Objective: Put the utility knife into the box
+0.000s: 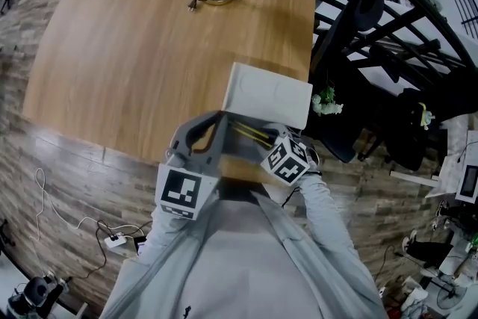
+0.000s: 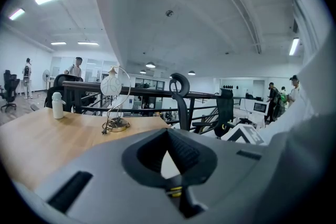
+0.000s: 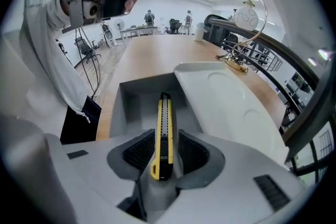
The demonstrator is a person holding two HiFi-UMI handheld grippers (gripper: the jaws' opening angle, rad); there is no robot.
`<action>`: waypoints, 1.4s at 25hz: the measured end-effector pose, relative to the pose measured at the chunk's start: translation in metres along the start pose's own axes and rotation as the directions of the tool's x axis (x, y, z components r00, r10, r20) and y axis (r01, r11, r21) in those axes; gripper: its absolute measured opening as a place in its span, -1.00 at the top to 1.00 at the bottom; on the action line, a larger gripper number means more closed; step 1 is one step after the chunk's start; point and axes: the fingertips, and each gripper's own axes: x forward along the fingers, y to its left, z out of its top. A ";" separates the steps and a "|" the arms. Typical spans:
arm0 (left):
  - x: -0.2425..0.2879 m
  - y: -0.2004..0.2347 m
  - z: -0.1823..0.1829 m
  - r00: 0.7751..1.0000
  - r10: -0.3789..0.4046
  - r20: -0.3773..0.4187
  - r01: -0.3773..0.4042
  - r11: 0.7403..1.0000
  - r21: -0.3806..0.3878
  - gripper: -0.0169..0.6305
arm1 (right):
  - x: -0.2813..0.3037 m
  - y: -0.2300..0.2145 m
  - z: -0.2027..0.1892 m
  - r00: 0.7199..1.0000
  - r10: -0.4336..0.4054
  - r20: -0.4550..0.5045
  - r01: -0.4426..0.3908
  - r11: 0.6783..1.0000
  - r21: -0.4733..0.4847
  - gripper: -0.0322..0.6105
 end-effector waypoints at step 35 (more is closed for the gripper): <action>0.019 -0.023 0.045 0.994 -0.074 0.075 0.071 0.997 0.039 0.89 | -0.243 -0.066 0.081 0.532 -0.516 0.671 0.222 0.850 0.478 0.72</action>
